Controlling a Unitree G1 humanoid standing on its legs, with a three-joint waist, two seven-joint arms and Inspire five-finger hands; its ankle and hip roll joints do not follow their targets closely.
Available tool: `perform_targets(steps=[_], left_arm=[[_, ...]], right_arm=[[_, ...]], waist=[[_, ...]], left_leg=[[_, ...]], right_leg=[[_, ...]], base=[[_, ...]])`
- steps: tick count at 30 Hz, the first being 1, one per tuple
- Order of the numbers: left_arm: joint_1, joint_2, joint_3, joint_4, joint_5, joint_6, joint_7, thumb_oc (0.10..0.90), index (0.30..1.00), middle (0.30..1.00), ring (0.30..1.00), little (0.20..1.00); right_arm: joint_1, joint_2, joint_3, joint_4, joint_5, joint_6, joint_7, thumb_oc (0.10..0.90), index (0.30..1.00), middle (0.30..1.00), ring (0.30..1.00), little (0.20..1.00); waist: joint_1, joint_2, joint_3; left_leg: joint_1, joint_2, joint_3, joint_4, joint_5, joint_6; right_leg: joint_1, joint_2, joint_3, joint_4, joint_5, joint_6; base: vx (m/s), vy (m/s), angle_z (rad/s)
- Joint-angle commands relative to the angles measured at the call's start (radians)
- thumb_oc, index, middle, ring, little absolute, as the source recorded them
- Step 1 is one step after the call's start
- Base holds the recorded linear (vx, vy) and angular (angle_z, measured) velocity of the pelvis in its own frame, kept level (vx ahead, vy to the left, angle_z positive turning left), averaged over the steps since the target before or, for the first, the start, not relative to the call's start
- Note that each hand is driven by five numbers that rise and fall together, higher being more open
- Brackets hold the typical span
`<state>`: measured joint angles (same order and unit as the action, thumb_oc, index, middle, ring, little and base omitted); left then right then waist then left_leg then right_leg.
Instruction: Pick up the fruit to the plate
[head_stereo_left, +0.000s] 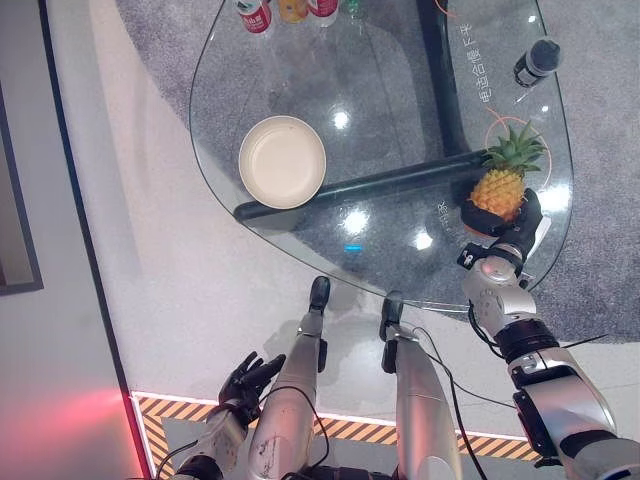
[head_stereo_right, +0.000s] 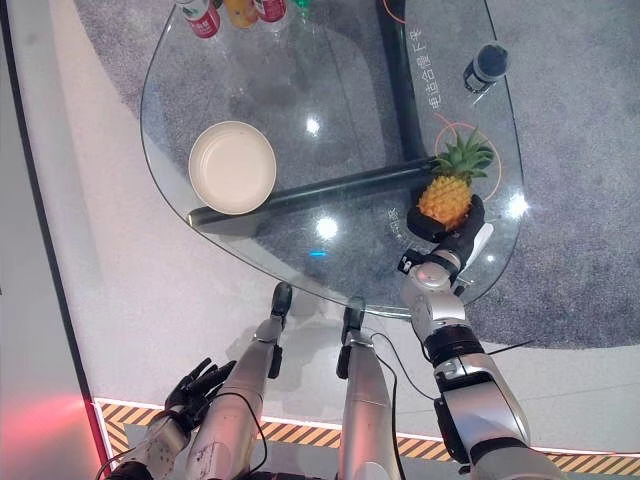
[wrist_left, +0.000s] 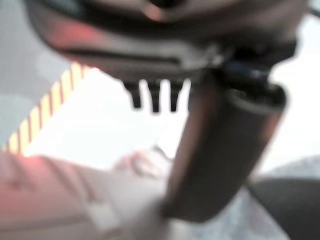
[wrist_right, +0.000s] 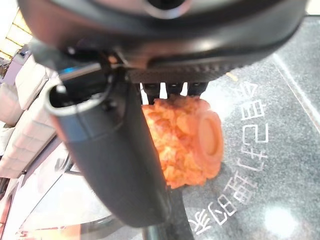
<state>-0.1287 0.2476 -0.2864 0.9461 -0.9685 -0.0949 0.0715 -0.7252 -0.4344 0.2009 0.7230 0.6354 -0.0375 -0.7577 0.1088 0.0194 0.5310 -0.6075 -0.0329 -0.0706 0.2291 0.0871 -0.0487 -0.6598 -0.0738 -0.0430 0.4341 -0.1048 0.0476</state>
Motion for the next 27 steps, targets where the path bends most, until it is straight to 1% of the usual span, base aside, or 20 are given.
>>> perform_targets(steps=[1, 2, 3, 4, 15, 20, 24, 27], left_arm=[[0.04, -0.018, -0.038, -0.022, -0.011, 0.008, 0.013, 0.8, 0.9, 0.9, 0.9, 0.9], [0.04, -0.018, -0.037, -0.024, -0.01, 0.009, 0.014, 0.8, 0.9, 0.9, 0.9, 0.9], [0.041, -0.018, -0.036, -0.026, -0.008, 0.01, 0.013, 0.8, 0.9, 0.9, 0.9, 0.9], [0.043, -0.019, -0.034, -0.031, -0.005, 0.011, 0.014, 0.8, 0.9, 0.9, 0.9, 0.9], [0.046, -0.016, -0.046, -0.041, -0.018, -0.002, 0.007, 0.8, 0.9, 0.9, 0.9, 0.9], [0.048, -0.016, -0.048, -0.038, -0.024, -0.016, 0.0, 0.8, 0.9, 0.9, 0.9, 0.9], [0.049, -0.016, -0.043, -0.049, -0.03, -0.041, -0.003, 0.8, 0.9, 0.9, 0.9, 0.9], [0.05, -0.016, -0.036, -0.066, -0.031, -0.058, 0.004, 0.8, 0.9, 0.9, 0.9, 0.9]], right_arm=[[-0.04, -0.029, 0.021, -0.014, 0.05, -0.021, 0.095, 0.731, 0.841, 0.841, 0.841, 0.831], [-0.042, -0.03, 0.02, -0.013, 0.051, -0.018, 0.097, 0.616, 0.742, 0.742, 0.742, 0.716], [-0.045, -0.032, 0.021, -0.009, 0.053, -0.011, 0.102, 0.177, 0.366, 0.366, 0.366, 0.277], [-0.048, -0.034, 0.022, -0.007, 0.056, -0.006, 0.106, 0.1, 0.3, 0.3, 0.3, 0.2], [-0.048, -0.039, 0.024, 0.018, 0.074, 0.045, 0.114, 0.1, 0.3, 0.3, 0.3, 0.2], [-0.048, -0.038, 0.028, 0.028, 0.084, 0.048, 0.125, 0.1, 0.3, 0.3, 0.3, 0.2], [-0.044, -0.041, 0.029, 0.027, 0.095, 0.033, 0.147, 0.1, 0.3, 0.3, 0.3, 0.2], [-0.033, -0.035, 0.027, -0.002, 0.104, -0.006, 0.172, 0.1, 0.3, 0.3, 0.3, 0.2]], waist=[[0.015, 0.029, -0.011], [0.015, 0.03, -0.011], [0.016, 0.03, -0.011], [0.017, 0.031, -0.011], [0.018, 0.032, -0.011], [0.018, 0.034, -0.011], [0.017, 0.038, -0.011], [0.014, 0.037, -0.011]], left_leg=[[-0.022, -0.105, 0.027, 0.106, -0.114, 0.069], [-0.022, -0.105, 0.027, 0.106, -0.114, 0.069], [-0.023, -0.105, 0.027, 0.105, -0.114, 0.068], [-0.025, -0.105, 0.026, 0.105, -0.113, 0.068], [-0.035, -0.109, 0.021, 0.106, -0.112, 0.071], [-0.03, -0.109, 0.021, 0.102, -0.11, 0.072], [-0.017, -0.109, 0.022, 0.093, -0.107, 0.072], [-0.007, -0.107, 0.023, 0.089, -0.107, 0.07]], right_leg=[[0.02, 0.048, -0.028, -0.126, 0.116, -0.009], [0.02, 0.048, -0.028, -0.126, 0.116, -0.009], [0.018, 0.048, -0.029, -0.126, 0.116, -0.009], [0.015, 0.047, -0.031, -0.124, 0.116, -0.009], [0.004, 0.05, -0.029, -0.121, 0.118, -0.009], [0.006, 0.052, -0.027, -0.122, 0.119, -0.009], [0.015, 0.052, -0.024, -0.127, 0.12, -0.008], [0.026, 0.051, -0.022, -0.13, 0.119, -0.006]], base=[[0.01, 0.015, 0.04], [0.0, 0.0, 0.0], [0.0, 0.0, 0.0], [0.0, 0.0, 0.0], [0.0, 0.0, 0.0], [0.0, 0.0, 0.0], [0.0, 0.0, 0.0], [0.0, 0.0, 0.0]])
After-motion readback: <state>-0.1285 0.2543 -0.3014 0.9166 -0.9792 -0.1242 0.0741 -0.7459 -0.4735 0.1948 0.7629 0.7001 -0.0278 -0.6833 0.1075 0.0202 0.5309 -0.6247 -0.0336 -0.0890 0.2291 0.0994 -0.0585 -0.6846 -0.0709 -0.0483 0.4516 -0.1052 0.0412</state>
